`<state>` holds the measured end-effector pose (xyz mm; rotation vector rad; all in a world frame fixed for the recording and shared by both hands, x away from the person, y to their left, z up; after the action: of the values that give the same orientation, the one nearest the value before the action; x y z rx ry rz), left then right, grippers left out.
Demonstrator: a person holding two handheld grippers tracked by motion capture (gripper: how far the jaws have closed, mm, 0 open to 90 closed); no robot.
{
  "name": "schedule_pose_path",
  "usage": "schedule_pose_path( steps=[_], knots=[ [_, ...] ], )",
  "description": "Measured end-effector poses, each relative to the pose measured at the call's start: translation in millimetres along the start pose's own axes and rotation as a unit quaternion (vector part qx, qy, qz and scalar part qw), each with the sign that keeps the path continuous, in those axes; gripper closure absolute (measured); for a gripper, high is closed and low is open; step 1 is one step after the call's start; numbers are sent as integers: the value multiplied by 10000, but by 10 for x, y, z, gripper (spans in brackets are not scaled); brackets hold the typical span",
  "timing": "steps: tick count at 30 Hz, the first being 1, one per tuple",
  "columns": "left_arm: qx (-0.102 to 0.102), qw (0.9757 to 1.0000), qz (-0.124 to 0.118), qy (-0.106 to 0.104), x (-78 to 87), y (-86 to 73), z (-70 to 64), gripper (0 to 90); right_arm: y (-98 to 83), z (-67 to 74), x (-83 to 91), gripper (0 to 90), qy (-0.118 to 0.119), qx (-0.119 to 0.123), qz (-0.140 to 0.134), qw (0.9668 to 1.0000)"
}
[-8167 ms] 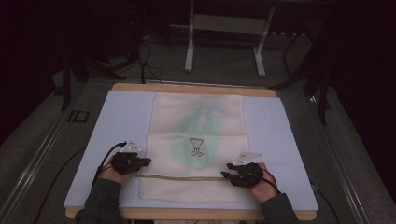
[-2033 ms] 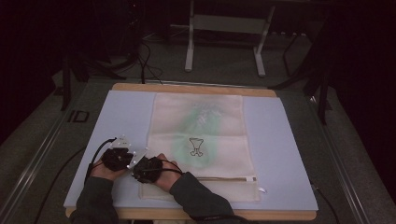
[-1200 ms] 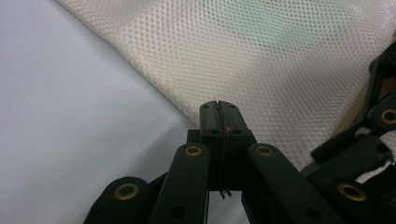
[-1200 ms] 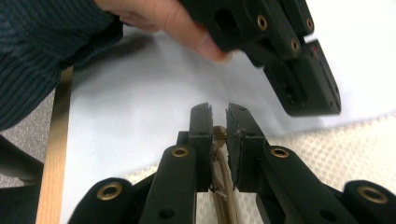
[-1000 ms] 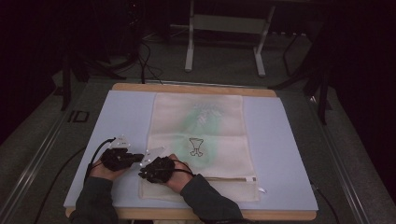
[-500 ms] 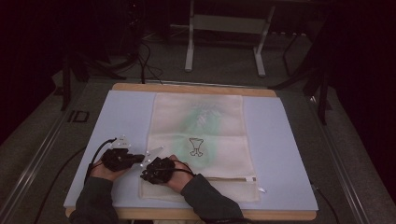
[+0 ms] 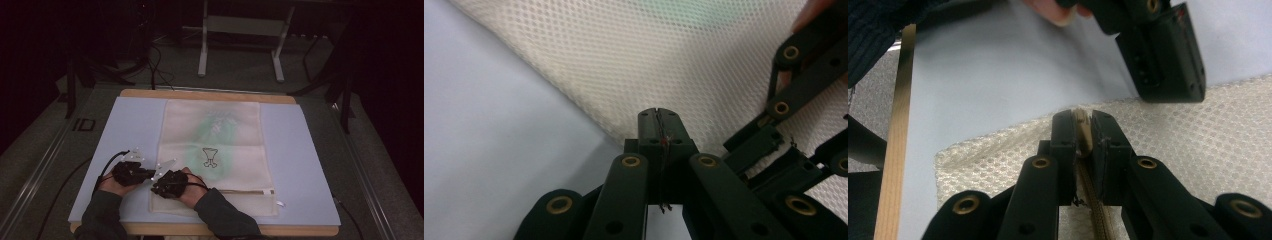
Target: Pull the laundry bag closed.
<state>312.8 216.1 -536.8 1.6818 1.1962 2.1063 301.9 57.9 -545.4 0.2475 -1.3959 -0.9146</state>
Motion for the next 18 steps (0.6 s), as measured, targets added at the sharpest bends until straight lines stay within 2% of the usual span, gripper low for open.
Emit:
schedule_pose_path(
  steps=[6,11,18],
  knots=[
    [-49,9998,145,-93,-45,-13,-17,896,-1,10,-1,817,-42,39,-2,10000],
    [-25,9997,167,-176,-60,-21,-33,896,-11,7,0,817,-44,28,-35,10000],
    [32,9995,271,-132,-63,-13,-64,898,-42,11,3,818,-87,45,-139,9999]
  ],
)
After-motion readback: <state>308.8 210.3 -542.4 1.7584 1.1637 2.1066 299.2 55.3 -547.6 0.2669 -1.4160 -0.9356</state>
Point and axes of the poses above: each handheld gripper's, and its own axes: x roughly backward along the jaws, y roughly out of its top, z roughly to its left, the point moved 2 cm from there along -x, roughly forward along the jaws, and after that the axes turned 15 degrees about -x, right-handed, at the moved point
